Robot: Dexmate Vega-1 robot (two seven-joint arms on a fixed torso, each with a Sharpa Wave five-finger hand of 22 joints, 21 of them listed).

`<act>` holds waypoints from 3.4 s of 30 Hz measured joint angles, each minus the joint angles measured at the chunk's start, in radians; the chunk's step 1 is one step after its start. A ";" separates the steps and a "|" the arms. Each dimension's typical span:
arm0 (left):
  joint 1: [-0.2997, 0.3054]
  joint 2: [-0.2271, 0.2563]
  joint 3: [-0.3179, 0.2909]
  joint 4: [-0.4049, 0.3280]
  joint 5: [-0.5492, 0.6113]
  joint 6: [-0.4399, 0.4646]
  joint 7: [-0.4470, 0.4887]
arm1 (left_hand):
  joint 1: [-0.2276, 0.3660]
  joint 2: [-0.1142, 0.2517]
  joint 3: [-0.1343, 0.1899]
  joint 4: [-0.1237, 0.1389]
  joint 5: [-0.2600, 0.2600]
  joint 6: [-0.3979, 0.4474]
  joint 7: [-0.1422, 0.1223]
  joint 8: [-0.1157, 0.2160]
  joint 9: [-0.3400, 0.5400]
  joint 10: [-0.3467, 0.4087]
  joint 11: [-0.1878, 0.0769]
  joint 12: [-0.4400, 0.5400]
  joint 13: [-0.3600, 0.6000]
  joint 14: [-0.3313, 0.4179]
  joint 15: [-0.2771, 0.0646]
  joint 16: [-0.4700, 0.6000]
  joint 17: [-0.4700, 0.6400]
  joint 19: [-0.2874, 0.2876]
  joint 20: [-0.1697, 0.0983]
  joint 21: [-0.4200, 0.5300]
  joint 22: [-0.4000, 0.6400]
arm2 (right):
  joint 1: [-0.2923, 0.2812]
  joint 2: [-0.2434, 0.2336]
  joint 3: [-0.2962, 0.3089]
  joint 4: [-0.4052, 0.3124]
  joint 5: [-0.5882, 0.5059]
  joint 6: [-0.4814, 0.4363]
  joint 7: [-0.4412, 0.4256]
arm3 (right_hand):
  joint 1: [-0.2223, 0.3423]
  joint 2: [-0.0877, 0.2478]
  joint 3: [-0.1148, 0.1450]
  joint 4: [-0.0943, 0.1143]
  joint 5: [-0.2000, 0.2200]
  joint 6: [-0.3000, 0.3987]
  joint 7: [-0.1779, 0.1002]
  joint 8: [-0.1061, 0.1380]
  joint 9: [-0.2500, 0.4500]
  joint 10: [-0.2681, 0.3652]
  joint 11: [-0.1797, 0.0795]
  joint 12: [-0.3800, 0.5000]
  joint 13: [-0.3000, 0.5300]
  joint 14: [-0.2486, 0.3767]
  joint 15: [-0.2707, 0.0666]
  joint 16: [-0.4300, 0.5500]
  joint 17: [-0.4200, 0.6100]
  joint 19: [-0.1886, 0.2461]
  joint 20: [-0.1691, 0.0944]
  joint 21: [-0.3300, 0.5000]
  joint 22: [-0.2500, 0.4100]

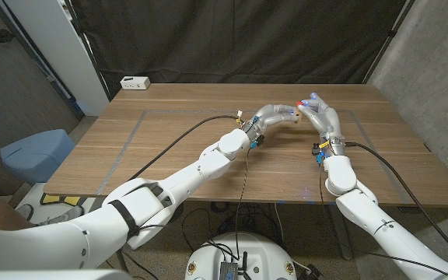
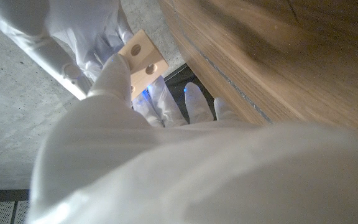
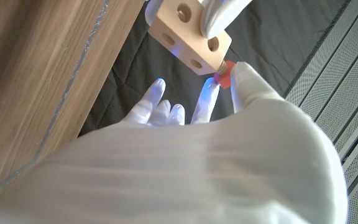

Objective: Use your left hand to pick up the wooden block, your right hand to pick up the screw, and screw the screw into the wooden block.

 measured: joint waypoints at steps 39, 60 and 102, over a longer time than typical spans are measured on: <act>0.003 0.003 0.005 -0.017 0.008 0.017 0.008 | -0.008 0.003 -0.002 -0.002 0.000 0.000 0.000 0.000 0.000 0.001 -0.002 -0.004 0.000 0.000 0.000 -0.008 0.000 0.000 0.000 0.000 0.000 | -0.002 -0.021 0.003 0.016 0.044 0.033 0.076 | -0.089 -0.029 -0.026 0.010 0.000 -0.206 0.009 -0.109 -0.063 -0.129 0.032 -0.008 0.002 -0.096 0.001 -0.008 -0.003 -0.077 0.020 -0.004 0.000; -0.017 -0.008 0.008 0.023 0.015 -0.002 0.005 | -0.005 0.006 -0.002 -0.002 -0.003 0.000 0.000 0.000 0.000 0.001 -0.002 -0.005 0.000 0.000 0.000 -0.008 0.000 0.000 0.000 0.000 0.000 | -0.001 -0.065 0.008 -0.006 0.078 0.000 0.133 | -0.164 -0.041 -0.049 0.017 -0.013 -0.326 0.043 -0.181 -0.091 -0.203 0.050 -0.008 -0.001 -0.170 0.045 -0.015 -0.019 -0.151 0.065 -0.011 0.000; -0.030 0.003 0.021 0.025 0.048 -0.014 0.015 | 0.001 0.007 -0.004 -0.004 0.004 0.000 0.000 0.000 0.001 0.001 -0.002 -0.009 0.000 0.000 0.000 -0.008 0.000 0.000 0.000 0.000 0.000 | -0.090 -0.407 0.131 -0.399 0.072 -0.457 0.223 | -0.194 -0.034 -0.062 0.014 -0.024 -0.389 0.082 -0.249 -0.120 -0.207 0.054 0.004 0.000 -0.172 0.103 -0.015 -0.040 -0.155 0.124 -0.003 0.000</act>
